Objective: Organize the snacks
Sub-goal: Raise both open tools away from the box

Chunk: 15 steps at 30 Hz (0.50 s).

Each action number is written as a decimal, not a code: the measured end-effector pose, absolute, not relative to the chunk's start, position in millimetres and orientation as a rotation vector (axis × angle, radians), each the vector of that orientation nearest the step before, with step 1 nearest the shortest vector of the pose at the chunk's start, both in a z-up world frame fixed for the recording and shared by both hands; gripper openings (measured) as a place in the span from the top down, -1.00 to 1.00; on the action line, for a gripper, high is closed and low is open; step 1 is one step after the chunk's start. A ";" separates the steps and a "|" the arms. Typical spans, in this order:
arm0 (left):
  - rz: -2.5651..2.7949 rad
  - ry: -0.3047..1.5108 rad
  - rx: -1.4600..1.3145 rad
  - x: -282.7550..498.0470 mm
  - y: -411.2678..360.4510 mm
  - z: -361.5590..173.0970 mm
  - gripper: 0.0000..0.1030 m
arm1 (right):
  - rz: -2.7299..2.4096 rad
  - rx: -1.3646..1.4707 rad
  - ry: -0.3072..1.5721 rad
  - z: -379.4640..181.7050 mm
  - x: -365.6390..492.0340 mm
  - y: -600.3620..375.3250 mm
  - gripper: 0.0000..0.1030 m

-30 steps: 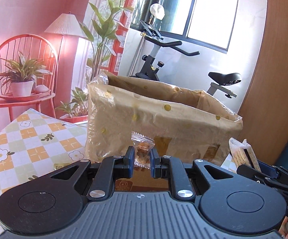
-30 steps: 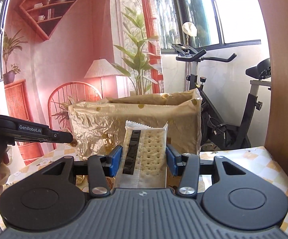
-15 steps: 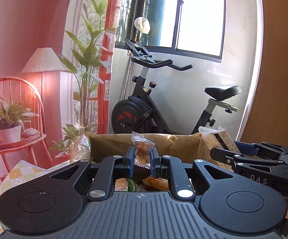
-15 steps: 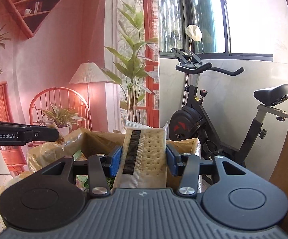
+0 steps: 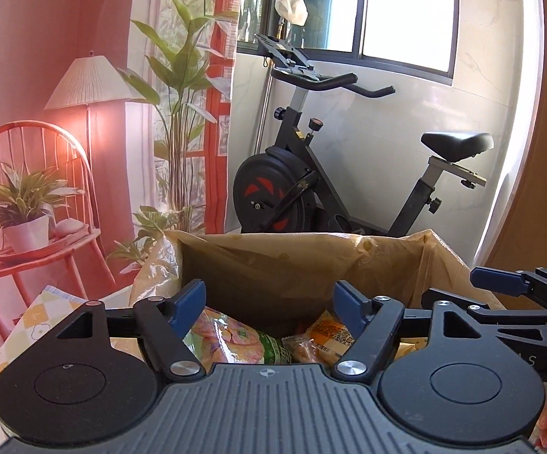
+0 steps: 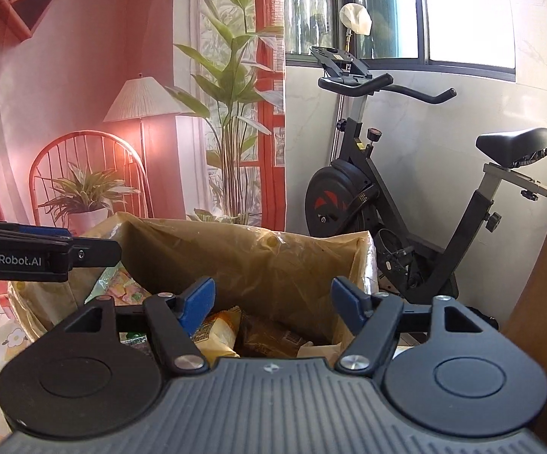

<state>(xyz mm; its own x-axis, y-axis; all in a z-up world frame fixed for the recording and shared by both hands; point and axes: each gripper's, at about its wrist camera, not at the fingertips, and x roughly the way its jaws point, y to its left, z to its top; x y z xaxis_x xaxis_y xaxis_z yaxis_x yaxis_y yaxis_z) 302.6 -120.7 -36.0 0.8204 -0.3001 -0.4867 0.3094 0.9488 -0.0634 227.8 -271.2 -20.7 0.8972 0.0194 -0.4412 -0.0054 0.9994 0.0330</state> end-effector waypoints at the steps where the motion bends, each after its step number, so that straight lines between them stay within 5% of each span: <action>1: -0.326 0.510 0.019 300.8 -119.5 -34.5 -0.67 | 0.012 0.035 0.456 -19.4 226.0 -270.2 -0.54; 15: -0.310 0.513 0.121 237.6 -52.8 -13.0 -0.71 | 0.015 0.191 0.365 -10.0 152.0 -247.9 -0.67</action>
